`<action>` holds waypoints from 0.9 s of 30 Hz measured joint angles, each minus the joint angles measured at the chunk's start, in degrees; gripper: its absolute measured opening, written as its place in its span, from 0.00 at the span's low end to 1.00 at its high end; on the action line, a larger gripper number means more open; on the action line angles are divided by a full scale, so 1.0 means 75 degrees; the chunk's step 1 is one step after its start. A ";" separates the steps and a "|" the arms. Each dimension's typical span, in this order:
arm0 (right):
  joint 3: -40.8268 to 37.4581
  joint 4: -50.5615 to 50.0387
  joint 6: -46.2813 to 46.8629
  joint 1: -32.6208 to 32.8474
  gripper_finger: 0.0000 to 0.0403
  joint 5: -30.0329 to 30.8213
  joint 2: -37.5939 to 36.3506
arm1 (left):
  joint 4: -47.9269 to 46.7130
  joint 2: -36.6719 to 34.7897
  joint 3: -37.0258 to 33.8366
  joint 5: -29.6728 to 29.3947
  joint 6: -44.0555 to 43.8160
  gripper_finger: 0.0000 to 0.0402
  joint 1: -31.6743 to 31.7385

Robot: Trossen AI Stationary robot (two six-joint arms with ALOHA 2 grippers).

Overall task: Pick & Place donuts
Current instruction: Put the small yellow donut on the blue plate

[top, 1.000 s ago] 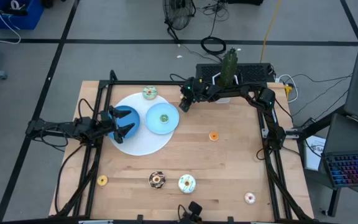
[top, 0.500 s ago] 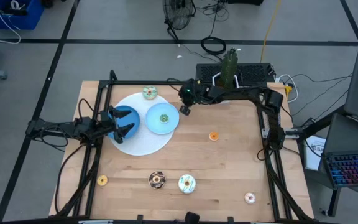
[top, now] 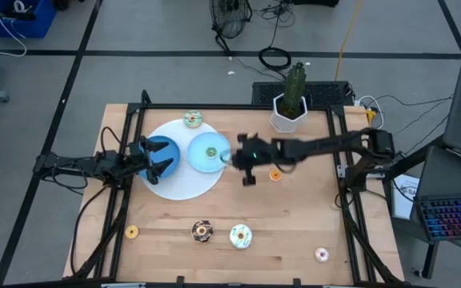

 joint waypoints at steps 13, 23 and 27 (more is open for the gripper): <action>-0.2184 0.6100 -0.1500 0.1378 0.01 0.1584 -0.0063 | 0.0964 0.0178 0.0004 0.0091 -0.0582 0.86 0.0000; -0.2230 0.5869 -0.2143 0.1361 0.01 0.1605 -0.0049 | 0.1089 0.0638 0.0001 -0.0762 -0.1199 0.86 0.0000; -0.2230 0.5870 -0.2898 0.1315 0.01 0.1620 -0.0049 | 0.1130 0.0779 0.0001 -0.0335 -0.1227 0.86 0.0000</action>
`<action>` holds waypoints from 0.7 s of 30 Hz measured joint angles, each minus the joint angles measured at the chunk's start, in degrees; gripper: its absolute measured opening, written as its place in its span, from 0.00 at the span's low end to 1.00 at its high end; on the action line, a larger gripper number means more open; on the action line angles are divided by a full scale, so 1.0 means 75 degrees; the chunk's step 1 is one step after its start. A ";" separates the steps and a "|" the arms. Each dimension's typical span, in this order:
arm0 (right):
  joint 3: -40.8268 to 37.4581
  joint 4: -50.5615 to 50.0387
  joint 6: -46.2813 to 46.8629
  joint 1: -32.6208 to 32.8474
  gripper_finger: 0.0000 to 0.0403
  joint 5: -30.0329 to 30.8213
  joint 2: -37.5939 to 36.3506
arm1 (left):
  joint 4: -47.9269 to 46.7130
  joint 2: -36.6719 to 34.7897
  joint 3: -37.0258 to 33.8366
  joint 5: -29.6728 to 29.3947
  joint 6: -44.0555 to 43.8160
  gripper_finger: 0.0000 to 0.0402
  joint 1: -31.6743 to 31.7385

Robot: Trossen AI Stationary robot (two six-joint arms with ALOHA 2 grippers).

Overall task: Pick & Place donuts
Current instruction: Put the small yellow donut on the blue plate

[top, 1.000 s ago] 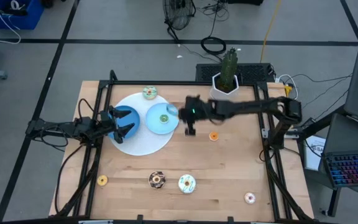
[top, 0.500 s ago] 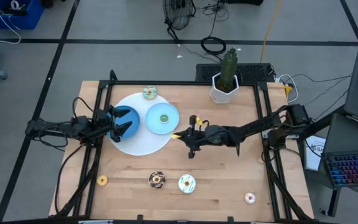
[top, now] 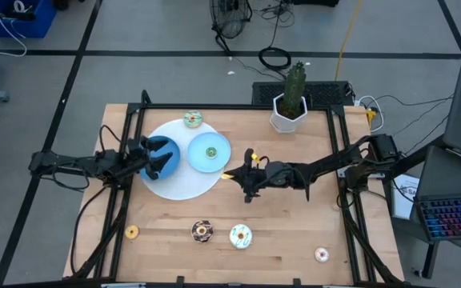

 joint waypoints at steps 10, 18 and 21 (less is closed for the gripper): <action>0.0000 0.0028 -0.0475 -0.0371 0.01 -0.0099 0.0000 | 0.0735 0.2516 0.0629 0.0548 0.1068 0.86 0.0000; 0.0000 0.0180 0.0090 -0.0604 0.01 -0.1215 -0.0002 | 0.1254 0.5689 0.2059 0.0481 0.5232 0.86 0.0000; 0.0000 0.0178 0.0127 -0.0616 0.01 -0.1247 0.0000 | 0.1519 0.6804 0.2782 0.0389 0.6065 0.86 -0.0002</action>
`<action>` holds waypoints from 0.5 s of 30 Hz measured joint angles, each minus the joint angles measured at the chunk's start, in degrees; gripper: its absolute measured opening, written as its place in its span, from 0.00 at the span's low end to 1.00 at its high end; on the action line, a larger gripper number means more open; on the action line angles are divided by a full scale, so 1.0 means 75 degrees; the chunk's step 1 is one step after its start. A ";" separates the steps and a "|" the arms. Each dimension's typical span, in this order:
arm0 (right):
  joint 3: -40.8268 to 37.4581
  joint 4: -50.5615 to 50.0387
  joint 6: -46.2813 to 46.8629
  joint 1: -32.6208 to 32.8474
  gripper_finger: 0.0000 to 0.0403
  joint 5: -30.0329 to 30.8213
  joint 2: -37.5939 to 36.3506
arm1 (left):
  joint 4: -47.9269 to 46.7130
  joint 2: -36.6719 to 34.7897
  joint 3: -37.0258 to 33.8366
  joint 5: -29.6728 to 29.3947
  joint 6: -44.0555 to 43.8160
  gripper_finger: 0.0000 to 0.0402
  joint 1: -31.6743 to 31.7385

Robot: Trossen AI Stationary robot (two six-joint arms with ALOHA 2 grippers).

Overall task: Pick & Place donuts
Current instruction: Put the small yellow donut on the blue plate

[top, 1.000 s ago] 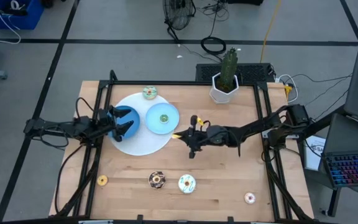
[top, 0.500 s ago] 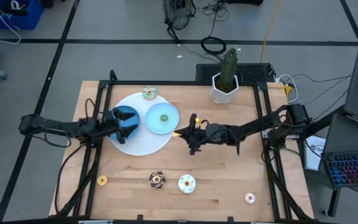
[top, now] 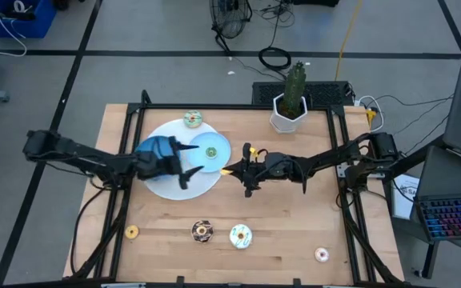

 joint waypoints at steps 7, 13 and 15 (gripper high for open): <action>0.0000 -0.0007 -0.0006 -0.0003 0.01 -0.0004 0.0000 | -0.0052 0.1817 0.1480 -0.0057 0.0550 0.86 -0.0153; 0.0000 -0.0079 -0.0023 -0.0013 0.01 -0.0039 0.0000 | -0.0193 0.2326 0.1893 -0.0184 0.0827 0.86 -0.0445; 0.0000 -0.0054 -0.0023 -0.0042 0.01 -0.0078 0.0000 | -0.0189 0.2323 0.1899 -0.0198 0.0773 0.86 -0.0526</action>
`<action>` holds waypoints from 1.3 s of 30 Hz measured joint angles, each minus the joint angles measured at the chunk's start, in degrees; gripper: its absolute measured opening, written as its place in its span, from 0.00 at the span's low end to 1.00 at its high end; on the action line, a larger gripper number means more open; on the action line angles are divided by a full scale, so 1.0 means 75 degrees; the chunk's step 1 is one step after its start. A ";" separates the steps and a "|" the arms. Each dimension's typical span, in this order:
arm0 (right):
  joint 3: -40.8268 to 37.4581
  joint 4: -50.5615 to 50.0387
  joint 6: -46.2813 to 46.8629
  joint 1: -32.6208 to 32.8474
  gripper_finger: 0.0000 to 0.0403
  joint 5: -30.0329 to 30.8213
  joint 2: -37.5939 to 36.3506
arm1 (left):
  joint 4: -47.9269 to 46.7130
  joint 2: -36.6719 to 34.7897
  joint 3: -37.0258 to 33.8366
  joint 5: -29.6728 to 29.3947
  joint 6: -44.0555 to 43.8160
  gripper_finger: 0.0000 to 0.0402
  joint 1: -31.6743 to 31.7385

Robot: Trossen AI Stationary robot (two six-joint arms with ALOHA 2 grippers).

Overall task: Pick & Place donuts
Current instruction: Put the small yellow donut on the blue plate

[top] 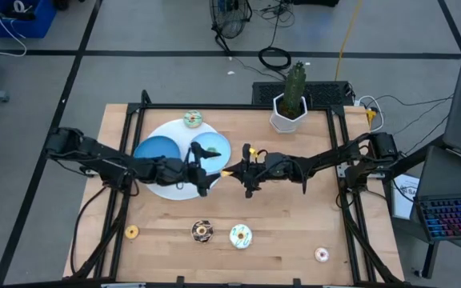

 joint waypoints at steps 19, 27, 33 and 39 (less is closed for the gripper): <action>0.0003 0.0048 0.0271 -0.0197 0.01 -0.0155 0.0000 | 0.0181 0.0116 0.0013 0.0371 -0.0652 0.86 0.0186; 0.0006 0.0105 0.0298 -0.0200 0.01 -0.0132 -0.0001 | 0.0179 0.0160 0.0012 0.0729 -0.0852 0.73 0.0311; 0.0006 0.0106 0.0296 -0.0200 0.01 -0.0132 0.0000 | 0.0183 0.0164 0.0012 0.1014 -0.1033 0.43 0.0312; 0.0006 0.0101 0.0361 -0.0200 0.01 -0.0135 0.0000 | 0.0202 0.0166 0.0012 0.0998 -0.1026 0.19 0.0338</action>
